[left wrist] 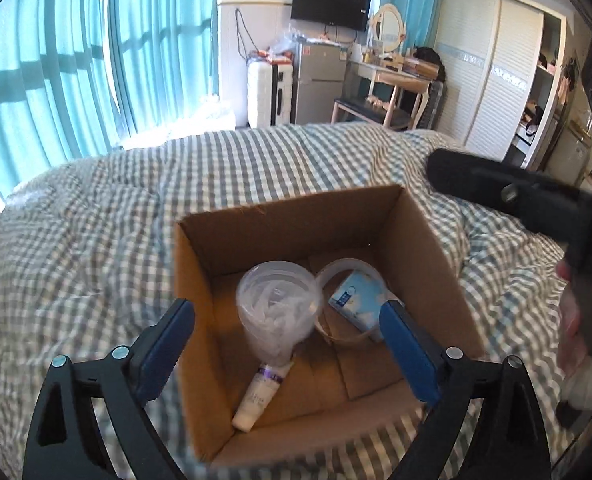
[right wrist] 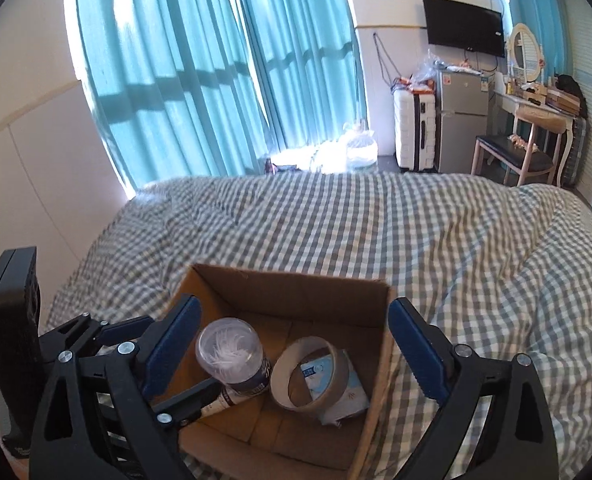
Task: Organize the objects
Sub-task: 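Carry container and tape roll into the box and release both, then grasp the white hair dryer with the left tool while the right tool grasps the white figurine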
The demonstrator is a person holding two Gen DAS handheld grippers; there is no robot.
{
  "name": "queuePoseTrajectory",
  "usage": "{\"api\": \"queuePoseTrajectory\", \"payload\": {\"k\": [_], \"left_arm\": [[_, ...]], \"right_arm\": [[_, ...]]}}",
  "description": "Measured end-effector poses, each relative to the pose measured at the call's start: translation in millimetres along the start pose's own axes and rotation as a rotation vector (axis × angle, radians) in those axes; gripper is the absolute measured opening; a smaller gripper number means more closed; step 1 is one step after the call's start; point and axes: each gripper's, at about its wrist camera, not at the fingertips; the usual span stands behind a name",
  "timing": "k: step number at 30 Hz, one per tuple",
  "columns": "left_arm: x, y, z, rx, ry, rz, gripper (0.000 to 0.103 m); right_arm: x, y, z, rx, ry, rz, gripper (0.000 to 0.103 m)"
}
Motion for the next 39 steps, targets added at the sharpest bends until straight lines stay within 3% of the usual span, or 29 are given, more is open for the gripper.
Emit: {"api": "queuePoseTrajectory", "payload": {"k": [5, 10, 12, 14, 19, 26, 32, 39], "left_arm": [[9, -53, -12, -0.079, -0.031, 0.013, 0.096], [29, -94, -26, -0.123, -0.112, 0.008, 0.097], [42, -111, -29, -0.195, -0.154, 0.025, 0.098], [55, -124, -29, -0.254, -0.163, 0.043, 0.098], [90, -138, -20, -0.310, -0.162, 0.050, 0.099], [142, -130, 5, -0.316, -0.214, -0.002, 0.099], [178, -107, 29, -0.248, -0.247, -0.109, 0.099], [205, -78, 62, -0.154, -0.214, -0.254, 0.099]], "right_arm": [[-2, -62, -11, 0.040, -0.069, 0.016, 0.095], [18, -121, -23, 0.074, -0.145, 0.005, 0.095], [31, -140, -28, 0.073, -0.165, -0.005, 0.095], [44, -150, -32, 0.070, -0.181, -0.027, 0.095], [89, -160, -49, 0.080, -0.267, -0.079, 0.095], [152, -131, -62, -0.015, -0.367, -0.218, 0.095], [193, -90, -60, -0.081, -0.435, -0.368, 0.092], [203, -74, -41, -0.098, -0.396, -0.393, 0.090]]}}
Point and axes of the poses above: each gripper's, at about its wrist camera, not at the fingertips, and y roughly the way its jaws point, z to its right, x to its underside, and after that the axes turned 8 degrees about -x, right-handed
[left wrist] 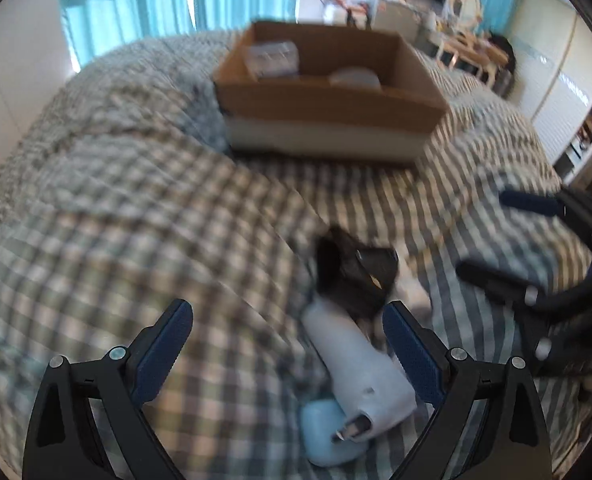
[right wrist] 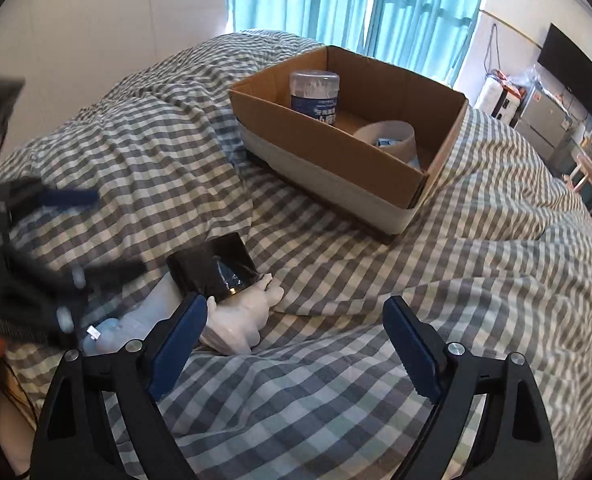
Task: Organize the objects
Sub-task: 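Grasp the white hair dryer with the left tool while the right tool grasps the white figurine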
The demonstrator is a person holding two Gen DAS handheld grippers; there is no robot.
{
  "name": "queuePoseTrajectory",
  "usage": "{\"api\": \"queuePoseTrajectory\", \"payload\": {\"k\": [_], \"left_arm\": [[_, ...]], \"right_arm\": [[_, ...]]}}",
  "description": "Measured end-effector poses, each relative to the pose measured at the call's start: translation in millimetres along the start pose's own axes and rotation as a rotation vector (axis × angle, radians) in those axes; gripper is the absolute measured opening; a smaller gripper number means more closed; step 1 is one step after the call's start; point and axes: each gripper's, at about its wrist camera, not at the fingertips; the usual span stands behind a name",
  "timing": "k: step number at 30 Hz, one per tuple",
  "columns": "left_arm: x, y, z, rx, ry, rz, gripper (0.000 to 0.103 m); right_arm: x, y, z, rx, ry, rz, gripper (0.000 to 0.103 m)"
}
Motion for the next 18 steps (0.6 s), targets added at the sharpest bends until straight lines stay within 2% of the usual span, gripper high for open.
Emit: {"api": "queuePoseTrajectory", "payload": {"k": [4, 7, 9, 11, 15, 18], "left_arm": [[17, 11, 24, 0.004, 0.080, -0.029, 0.099], [27, 19, 40, 0.014, 0.149, -0.050, 0.094], [34, 28, 47, 0.030, 0.182, -0.073, 0.078], [37, 31, 50, 0.078, 0.195, -0.095, 0.067], [37, 25, 40, 0.116, 0.173, -0.109, 0.056], [35, 14, 26, 0.151, 0.147, -0.108, 0.053]], "right_arm": [[3, 2, 9, -0.016, 0.047, 0.003, 0.090], [4, 2, 13, -0.024, 0.065, 0.007, 0.090], [4, 2, 13, -0.024, 0.066, 0.009, 0.090], [4, 2, 12, -0.018, 0.061, 0.010, 0.090], [4, 2, 9, -0.007, 0.049, 0.007, 0.090], [3, 1, 8, -0.007, 0.046, 0.009, 0.090]]}}
Point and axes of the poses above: each gripper's, at about its wrist camera, not at the fingertips, and y roughly the way its jaws point, z to its right, x to its underside, and after that the axes turned 8 degrees about -x, right-handed
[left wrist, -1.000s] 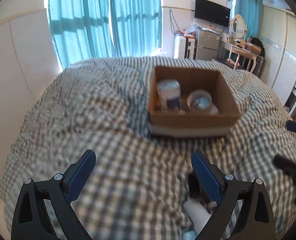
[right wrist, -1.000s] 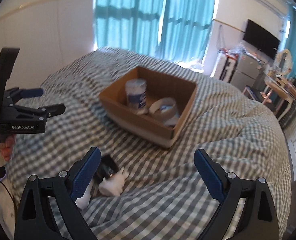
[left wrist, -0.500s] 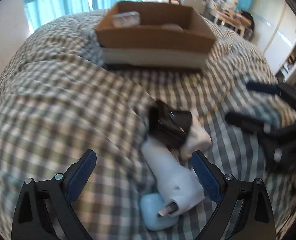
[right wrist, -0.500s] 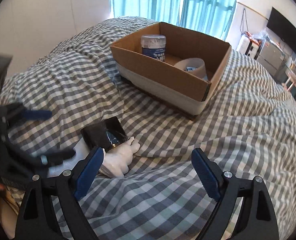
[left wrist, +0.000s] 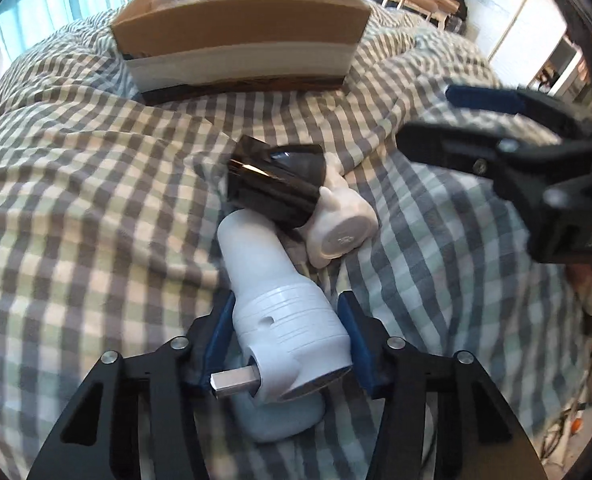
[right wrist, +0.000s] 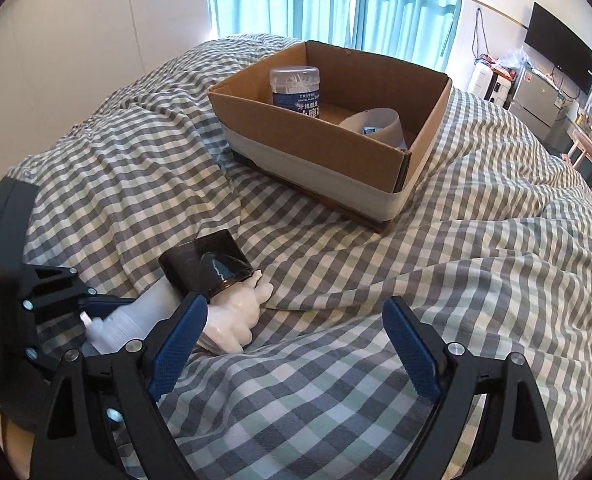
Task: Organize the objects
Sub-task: 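Grasp the white hair dryer with the left tool while the right tool grasps the white figurine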
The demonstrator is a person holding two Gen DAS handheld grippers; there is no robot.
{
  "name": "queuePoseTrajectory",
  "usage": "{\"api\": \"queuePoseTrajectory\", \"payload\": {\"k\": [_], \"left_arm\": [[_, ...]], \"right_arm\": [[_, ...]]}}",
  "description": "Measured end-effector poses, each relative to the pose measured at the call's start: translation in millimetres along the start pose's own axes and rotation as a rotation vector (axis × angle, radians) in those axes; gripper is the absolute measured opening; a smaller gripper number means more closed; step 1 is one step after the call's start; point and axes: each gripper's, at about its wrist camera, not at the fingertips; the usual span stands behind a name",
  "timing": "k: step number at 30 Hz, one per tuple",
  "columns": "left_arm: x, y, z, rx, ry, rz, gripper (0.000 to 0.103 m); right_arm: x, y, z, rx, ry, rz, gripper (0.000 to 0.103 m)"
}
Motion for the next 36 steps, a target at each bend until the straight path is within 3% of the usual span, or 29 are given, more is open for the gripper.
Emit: {"api": "queuePoseTrajectory", "payload": {"k": [6, 12, 14, 16, 23, 29, 31, 36], "left_arm": [[1, -33, -25, 0.028, -0.051, 0.065, 0.053], [-20, -47, -38, -0.055, -0.049, 0.165, 0.053], [-22, -44, -42, -0.075, -0.056, 0.170, 0.053], [-22, -41, -48, -0.094, -0.060, 0.174, 0.053], [-18, -28, -60, -0.100, -0.083, 0.160, 0.053], [-19, -25, -63, -0.083, -0.091, 0.172, 0.053], [-17, -25, -64, -0.079, -0.093, 0.176, 0.053], [-15, -26, -63, -0.084, -0.087, 0.190, 0.053]], "right_arm": [[-1, 6, -8, 0.012, -0.034, -0.032, 0.090], [0, 26, -30, -0.005, -0.105, -0.116, 0.090], [2, 41, -38, 0.018, -0.132, -0.172, 0.088], [4, 54, -40, 0.007, -0.142, -0.222, 0.077], [2, 80, -34, -0.071, -0.085, -0.312, 0.076], [-2, 101, -32, -0.080, -0.049, -0.367, 0.070], [-3, 105, -34, -0.079, -0.047, -0.376, 0.061], [-2, 97, -39, -0.033, -0.074, -0.363, 0.061]]}}
Point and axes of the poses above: each gripper's, at about its wrist camera, not at the fingertips, and y roughly the way its jaws point, z to its right, x to its underside, and after that the axes turned 8 degrees about -x, right-handed
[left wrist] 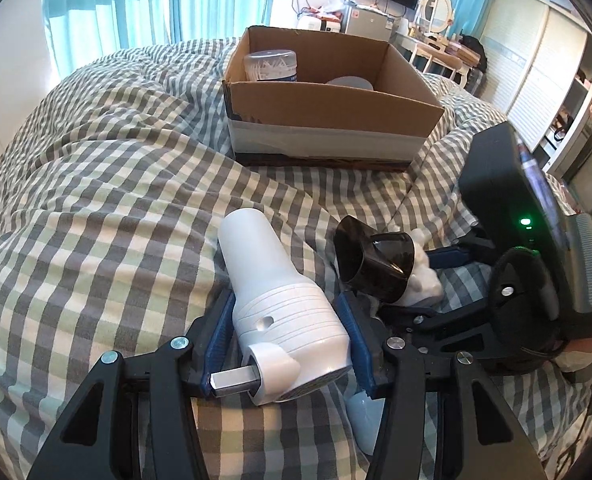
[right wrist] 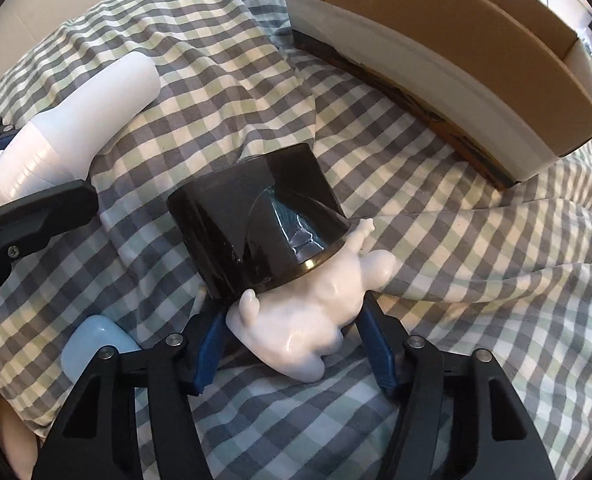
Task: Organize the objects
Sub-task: 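Grasp the white hair dryer with the left tool while the right tool grasps the white figurine, then lower hair dryer and figurine into the box and open both tools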
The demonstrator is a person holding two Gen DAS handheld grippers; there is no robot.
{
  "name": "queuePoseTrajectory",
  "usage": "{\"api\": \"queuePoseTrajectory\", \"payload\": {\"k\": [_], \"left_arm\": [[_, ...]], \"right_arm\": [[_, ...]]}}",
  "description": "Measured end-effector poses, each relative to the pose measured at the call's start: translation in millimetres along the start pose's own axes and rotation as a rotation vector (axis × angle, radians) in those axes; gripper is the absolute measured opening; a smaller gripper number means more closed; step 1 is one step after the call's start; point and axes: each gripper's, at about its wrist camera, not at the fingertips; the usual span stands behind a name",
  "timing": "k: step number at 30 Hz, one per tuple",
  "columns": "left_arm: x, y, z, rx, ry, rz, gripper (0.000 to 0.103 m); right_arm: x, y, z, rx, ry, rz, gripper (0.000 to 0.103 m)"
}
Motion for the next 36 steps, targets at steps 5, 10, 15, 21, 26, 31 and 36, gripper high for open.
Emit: {"api": "queuePoseTrajectory", "payload": {"k": [5, 10, 15, 21, 26, 31, 36], "left_arm": [[2, -2, -1, 0.005, -0.006, 0.011, 0.053], [3, -10, 0, 0.009, -0.003, 0.023, 0.053], [-2, -25, -3, -0.018, -0.005, 0.070, 0.053], [-29, -38, -20, -0.036, -0.021, 0.122, 0.053], [-67, -50, -25, -0.045, 0.007, 0.178, 0.053], [-111, -55, -24, -0.043, 0.041, 0.236, 0.053], [-155, -47, -14, -0.054, 0.081, 0.282, 0.053]], "right_arm": [[7, -24, -7, 0.027, -0.015, 0.049, 0.060], [15, -48, -16, 0.068, -0.046, 0.086, 0.060], [12, -77, -26, 0.098, -0.069, 0.150, 0.060], [-4, -117, -27, 0.154, -0.063, 0.263, 0.060], [-17, -159, -18, 0.201, -0.041, 0.362, 0.060], [-44, -181, 0, 0.225, -0.025, 0.437, 0.060], [-71, -190, 24, 0.228, -0.001, 0.485, 0.060]]}}
Point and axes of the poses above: each gripper's, at about its wrist camera, not at the fingertips, and y roughly the way its jaws point, z to its right, x to its underside, and after that the axes turned 8 degrees about -x, right-handed
